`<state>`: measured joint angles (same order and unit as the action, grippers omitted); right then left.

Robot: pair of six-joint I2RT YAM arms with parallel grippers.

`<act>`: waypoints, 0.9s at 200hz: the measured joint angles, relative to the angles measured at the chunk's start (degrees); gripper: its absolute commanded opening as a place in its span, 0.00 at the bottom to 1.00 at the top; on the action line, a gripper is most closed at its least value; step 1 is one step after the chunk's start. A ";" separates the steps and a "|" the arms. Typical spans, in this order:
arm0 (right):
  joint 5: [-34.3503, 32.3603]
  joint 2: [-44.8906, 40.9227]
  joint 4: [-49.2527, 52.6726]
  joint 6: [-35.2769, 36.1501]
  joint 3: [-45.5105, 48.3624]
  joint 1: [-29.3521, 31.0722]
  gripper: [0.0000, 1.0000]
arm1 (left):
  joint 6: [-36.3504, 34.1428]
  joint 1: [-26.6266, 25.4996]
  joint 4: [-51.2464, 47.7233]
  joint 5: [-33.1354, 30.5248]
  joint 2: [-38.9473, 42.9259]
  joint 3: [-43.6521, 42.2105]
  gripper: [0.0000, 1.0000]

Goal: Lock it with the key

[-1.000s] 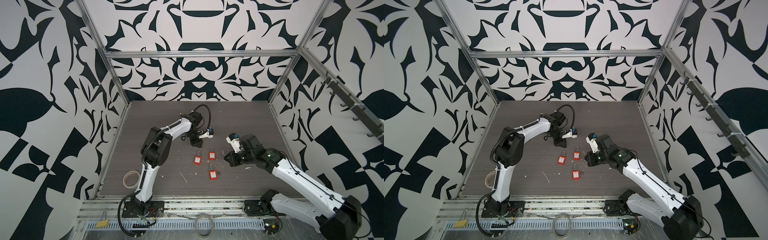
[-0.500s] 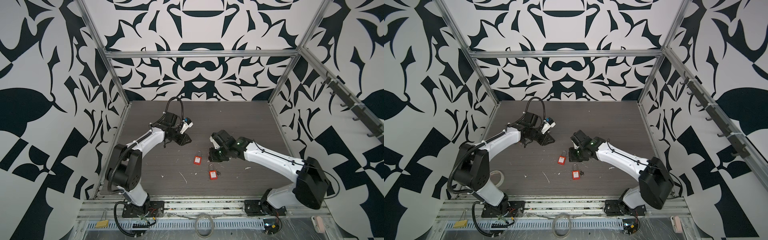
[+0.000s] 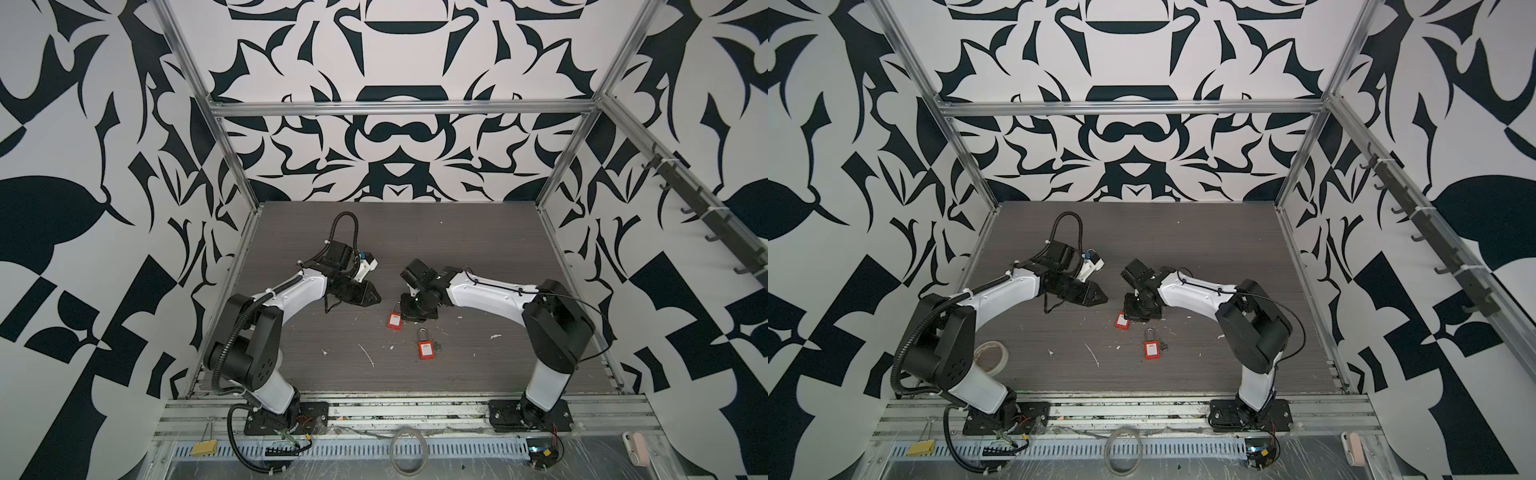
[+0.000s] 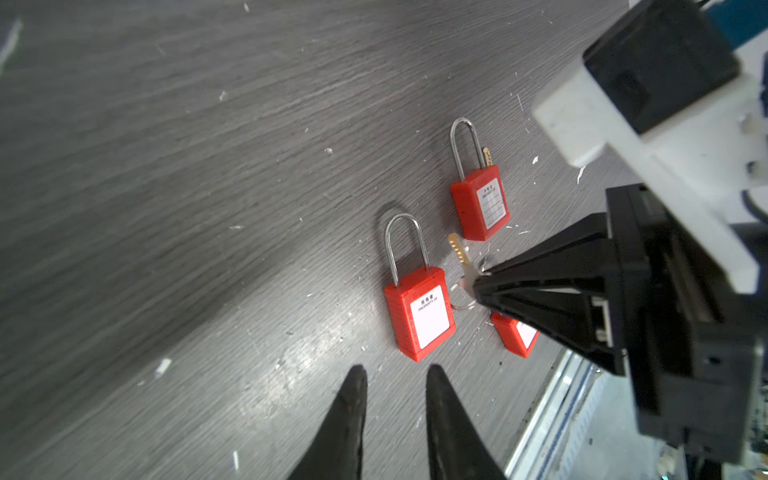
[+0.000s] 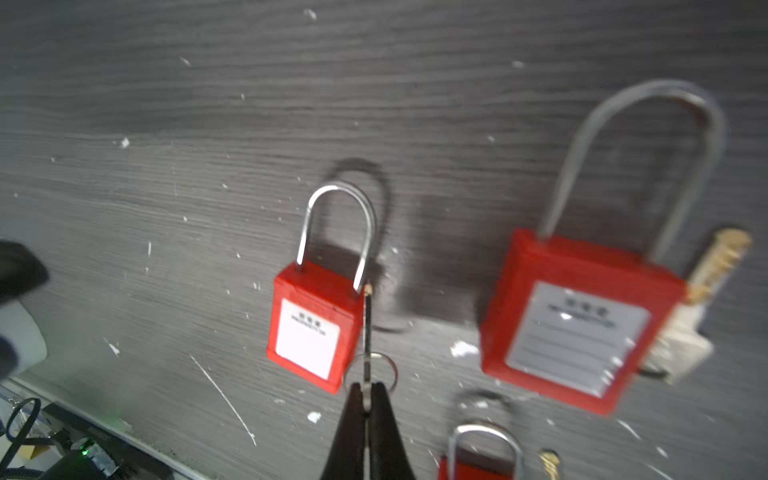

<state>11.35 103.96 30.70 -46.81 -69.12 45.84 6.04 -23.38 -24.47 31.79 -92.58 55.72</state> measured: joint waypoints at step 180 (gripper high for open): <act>1.44 7.65 2.99 2.14 -6.36 0.07 0.07 | 6.21 -2.93 -2.43 5.35 -10.62 0.11 0.27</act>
<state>12.80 111.61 33.69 -44.66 -75.48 45.91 12.25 -26.30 -26.89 37.15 -103.20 55.83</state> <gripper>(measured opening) 0.061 0.270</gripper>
